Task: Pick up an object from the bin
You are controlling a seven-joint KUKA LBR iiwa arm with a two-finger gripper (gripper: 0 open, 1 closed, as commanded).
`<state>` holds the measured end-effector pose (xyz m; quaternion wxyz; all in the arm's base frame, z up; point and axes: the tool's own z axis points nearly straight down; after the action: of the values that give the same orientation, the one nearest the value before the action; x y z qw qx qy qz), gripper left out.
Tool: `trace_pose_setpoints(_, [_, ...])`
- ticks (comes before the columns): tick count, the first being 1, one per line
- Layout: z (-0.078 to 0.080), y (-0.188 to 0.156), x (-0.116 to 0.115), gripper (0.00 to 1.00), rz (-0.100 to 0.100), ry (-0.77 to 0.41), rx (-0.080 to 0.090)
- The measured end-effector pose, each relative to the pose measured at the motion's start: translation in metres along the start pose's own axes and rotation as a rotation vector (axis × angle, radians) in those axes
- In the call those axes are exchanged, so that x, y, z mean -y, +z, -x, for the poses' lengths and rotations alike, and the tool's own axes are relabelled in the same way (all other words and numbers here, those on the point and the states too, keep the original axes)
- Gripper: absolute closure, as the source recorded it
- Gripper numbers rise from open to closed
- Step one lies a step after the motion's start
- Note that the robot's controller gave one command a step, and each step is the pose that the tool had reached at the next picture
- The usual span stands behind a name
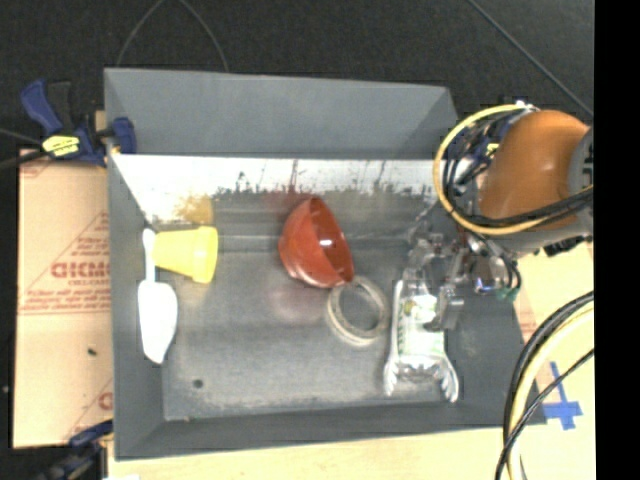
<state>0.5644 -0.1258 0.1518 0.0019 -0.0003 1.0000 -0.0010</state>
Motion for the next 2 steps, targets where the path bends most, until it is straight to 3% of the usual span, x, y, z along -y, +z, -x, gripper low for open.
trace_pose_setpoints(1, [-0.016, 0.047, 0.020, 0.00, 0.000, -0.188, 0.011])
trace_pose_setpoints(2, [-0.043, 0.038, 0.029, 0.00, -0.003, -0.594, 0.009])
